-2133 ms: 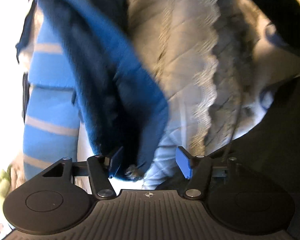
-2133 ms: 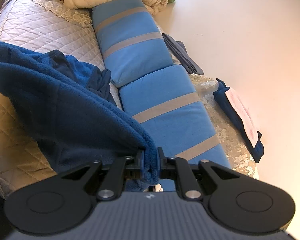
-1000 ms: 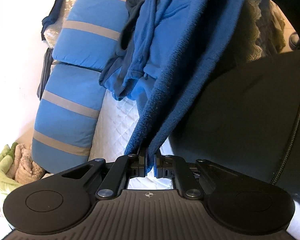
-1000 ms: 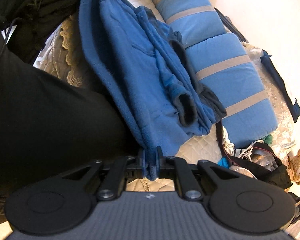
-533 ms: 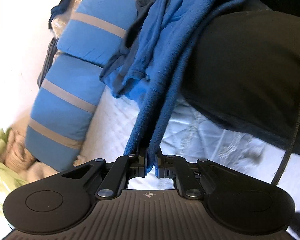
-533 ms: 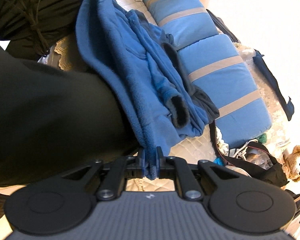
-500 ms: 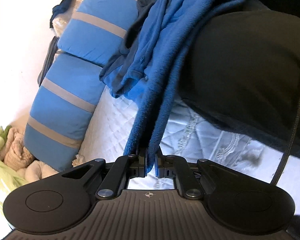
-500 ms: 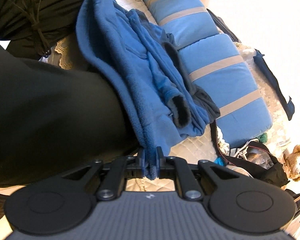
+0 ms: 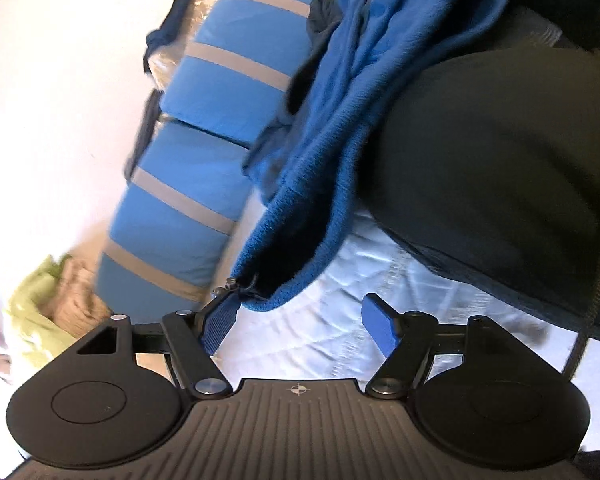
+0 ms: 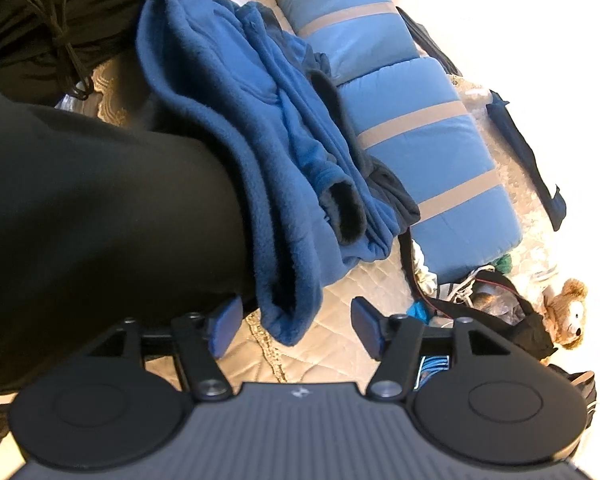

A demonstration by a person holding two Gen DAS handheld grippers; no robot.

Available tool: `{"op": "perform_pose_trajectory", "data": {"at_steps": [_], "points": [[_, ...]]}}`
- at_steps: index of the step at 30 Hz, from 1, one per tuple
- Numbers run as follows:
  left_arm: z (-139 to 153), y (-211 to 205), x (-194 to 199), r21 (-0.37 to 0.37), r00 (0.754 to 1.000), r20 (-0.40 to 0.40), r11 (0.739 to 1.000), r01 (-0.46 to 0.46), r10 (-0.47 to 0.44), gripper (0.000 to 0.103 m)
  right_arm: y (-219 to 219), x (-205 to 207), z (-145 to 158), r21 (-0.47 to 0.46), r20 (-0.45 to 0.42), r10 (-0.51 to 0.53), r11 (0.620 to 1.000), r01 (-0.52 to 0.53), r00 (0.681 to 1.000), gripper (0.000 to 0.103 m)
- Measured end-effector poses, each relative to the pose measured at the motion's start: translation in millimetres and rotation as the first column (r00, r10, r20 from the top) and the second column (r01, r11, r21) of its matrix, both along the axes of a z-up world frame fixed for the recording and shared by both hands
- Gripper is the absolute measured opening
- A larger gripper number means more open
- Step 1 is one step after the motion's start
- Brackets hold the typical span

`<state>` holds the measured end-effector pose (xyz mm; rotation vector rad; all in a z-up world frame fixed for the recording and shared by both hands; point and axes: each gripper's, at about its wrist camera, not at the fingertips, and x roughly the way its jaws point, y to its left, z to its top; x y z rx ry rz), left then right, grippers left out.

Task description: Fold clothes

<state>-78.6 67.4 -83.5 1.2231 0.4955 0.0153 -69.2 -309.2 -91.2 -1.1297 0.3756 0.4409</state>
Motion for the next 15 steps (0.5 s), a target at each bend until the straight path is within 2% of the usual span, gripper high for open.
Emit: {"op": "perform_pose_trajectory", "data": {"at_steps": [4,8,10,15], "points": [[13,-11,-6,0.055,0.999,0.045,0.998,0.024,-0.026,0.069,1,-2,5,0.000,-0.004,-0.004,1.000,0.004,1.000,0.077],[14,-14,-10,0.053,0.998,0.027,0.997,0.048,-0.050,0.075,2,-5,7,0.003,-0.001,0.002,1.000,-0.002,1.000,0.078],[9,-15,-5,0.058,0.998,-0.016,0.997,0.054,-0.053,0.075,1,-3,7,0.000,-0.001,0.001,1.000,-0.001,1.000,0.078],[8,-14,4,-0.034,0.990,-0.134,0.999,0.040,-0.044,0.075,1,1,8,-0.009,-0.009,-0.010,1.000,0.010,1.000,0.079]]}}
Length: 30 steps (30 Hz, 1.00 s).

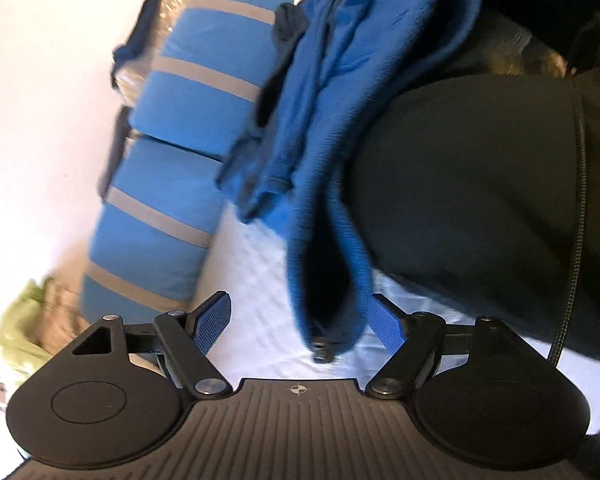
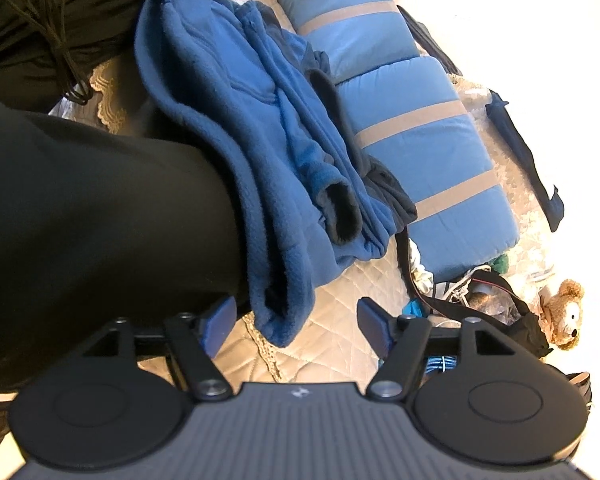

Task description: Fold clothes

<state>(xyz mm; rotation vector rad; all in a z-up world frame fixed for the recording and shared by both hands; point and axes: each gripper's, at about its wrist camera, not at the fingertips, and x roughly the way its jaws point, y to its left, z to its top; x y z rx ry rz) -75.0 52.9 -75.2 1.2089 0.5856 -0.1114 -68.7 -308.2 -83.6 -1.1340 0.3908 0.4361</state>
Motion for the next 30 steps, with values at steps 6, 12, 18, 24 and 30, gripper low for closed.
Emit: {"op": "perform_pose_trajectory", "data": {"at_steps": [6,12,18,24,30], "points": [[-5,4,6,-0.034,0.998,-0.046,0.999,-0.036,0.034,0.075,2,0,-1,0.002,-0.006,-0.003,1.000,0.003,1.000,0.079],[-14,2,14,-0.023,0.999,-0.034,0.999,-0.036,0.035,0.075,3,3,0,0.005,-0.009,-0.009,1.000,0.010,1.000,0.080],[-23,-2,19,0.005,0.999,-0.032,0.999,-0.034,0.035,0.074,4,5,0,0.004,-0.003,-0.015,1.000,0.015,1.000,0.080],[-23,-7,26,0.046,0.999,-0.004,0.998,-0.041,0.041,0.063,8,7,0,0.004,0.008,-0.023,1.000,0.023,1.000,0.080],[-25,-13,32,0.053,0.999,-0.012,0.998,-0.029,0.030,0.025,9,7,1,0.004,0.010,-0.024,1.000,0.024,1.000,0.080]]}}
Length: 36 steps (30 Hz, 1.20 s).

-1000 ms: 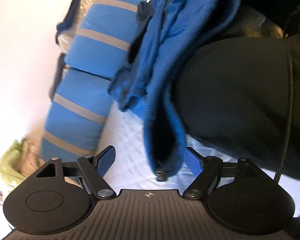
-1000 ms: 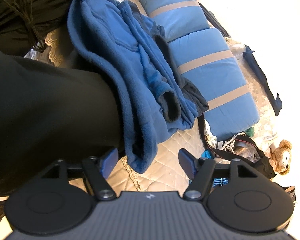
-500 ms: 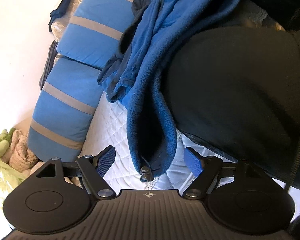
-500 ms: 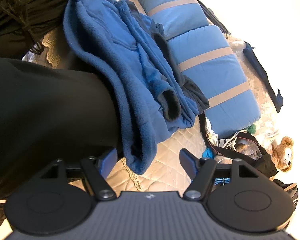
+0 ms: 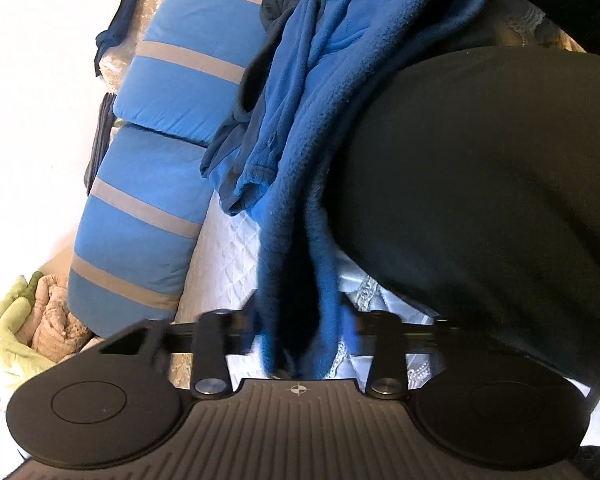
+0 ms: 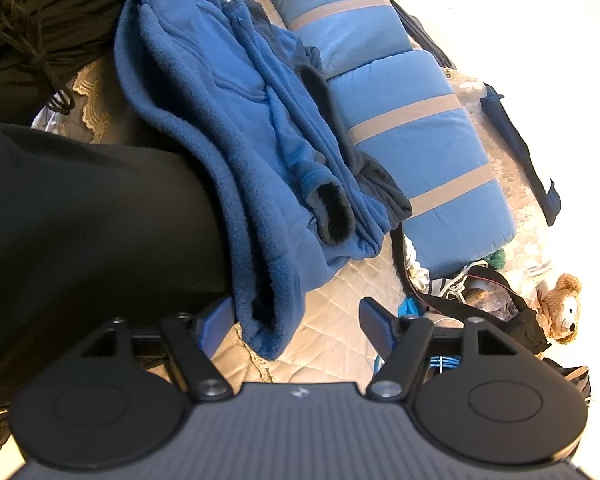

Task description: Fold clothes

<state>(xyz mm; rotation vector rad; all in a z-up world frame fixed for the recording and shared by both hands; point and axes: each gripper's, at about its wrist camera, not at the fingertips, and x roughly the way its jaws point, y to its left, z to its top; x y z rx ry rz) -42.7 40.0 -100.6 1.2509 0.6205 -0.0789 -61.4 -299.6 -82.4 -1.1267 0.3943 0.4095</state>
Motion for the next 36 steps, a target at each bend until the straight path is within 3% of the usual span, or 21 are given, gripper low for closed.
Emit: {"op": "perform_pose_trajectory", "data": {"at_steps": [2,10,17,19,21,22,23,27,36], "points": [[1,-1,1,0.001,1.000,0.003,1.000,0.002,-0.002,0.013,-1,0,1,-0.001,0.001,0.002,1.000,-0.002,1.000,0.080],[2,0,1,-0.002,1.000,0.001,1.000,0.008,-0.008,0.012,4,-2,0,-0.020,0.015,0.002,1.000,-0.002,1.000,0.080],[0,-1,1,-0.013,1.000,-0.006,1.000,0.003,-0.003,0.012,16,-4,-9,-0.134,0.059,0.030,0.991,-0.022,0.998,0.076],[1,0,2,-0.018,1.000,-0.006,1.000,0.000,0.000,0.012,18,-1,-10,-0.141,0.050,0.029,0.990,-0.022,0.998,0.066],[2,0,3,-0.022,1.000,-0.007,1.000,0.002,-0.002,0.011,19,3,-11,-0.131,0.022,0.025,0.991,-0.022,0.999,0.038],[4,0,2,-0.023,1.000,-0.007,1.000,0.007,-0.007,0.010,19,5,-12,-0.128,0.008,0.029,0.991,-0.028,1.000,0.031],[6,0,2,-0.022,1.000,-0.005,1.000,0.013,-0.013,0.010,19,6,-12,-0.125,-0.006,0.036,0.991,-0.037,0.999,0.014],[30,1,4,-0.038,1.000,0.010,0.999,0.024,-0.024,0.010,16,12,2,-0.113,-0.046,0.068,0.991,-0.072,0.997,0.010],[97,2,48,-0.114,0.998,0.051,0.993,0.031,-0.026,0.010,9,59,73,-0.019,-0.050,0.085,0.996,-0.086,0.995,0.009]]}}
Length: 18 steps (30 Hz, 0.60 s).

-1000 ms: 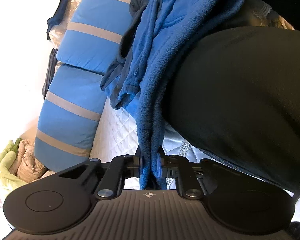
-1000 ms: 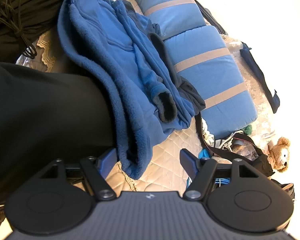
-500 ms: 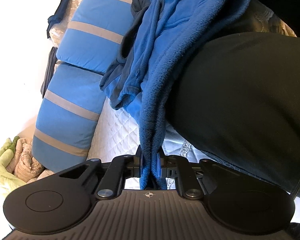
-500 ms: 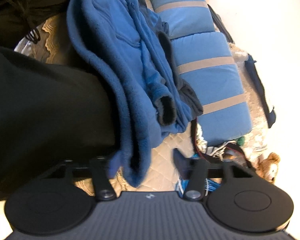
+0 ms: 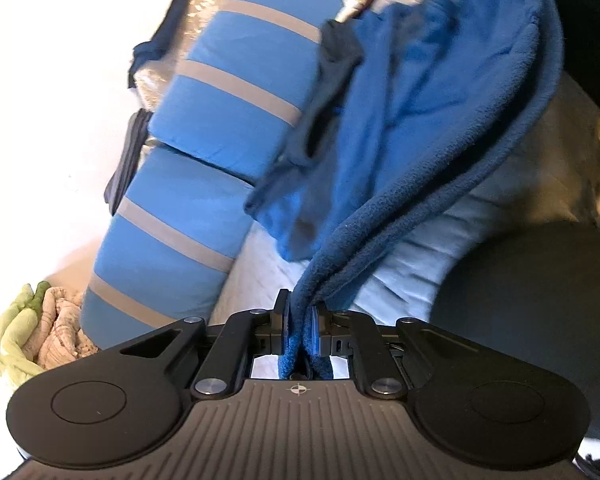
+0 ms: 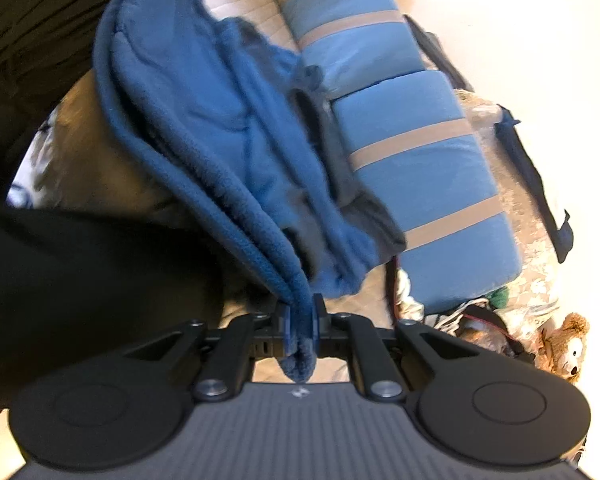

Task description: Fold clothes

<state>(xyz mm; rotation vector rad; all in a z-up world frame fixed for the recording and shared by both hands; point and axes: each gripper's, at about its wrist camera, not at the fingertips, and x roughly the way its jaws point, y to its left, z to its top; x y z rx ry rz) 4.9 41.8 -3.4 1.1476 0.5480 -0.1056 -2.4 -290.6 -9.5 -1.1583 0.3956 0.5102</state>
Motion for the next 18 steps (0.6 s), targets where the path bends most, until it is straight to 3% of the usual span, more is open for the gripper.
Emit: {"op": "perform_pose_trajectory", "data": {"at_steps": [9,13,18], "points": [[41,13,80,-0.101,0.997,0.037,0.993,-0.065,0.069,0.010,-4,80,46,0.099,0.037,-0.050,0.994,0.046,0.998,0.009],[52,18,122,-0.145,0.995,0.031,0.985,-0.090,0.095,0.010,0,121,54,0.127,0.039,-0.067,0.990,0.062,0.997,0.009],[53,22,179,-0.142,0.994,0.029,0.984,-0.103,0.108,0.010,5,178,56,0.136,0.037,-0.085,0.988,0.079,0.996,0.009]]}}
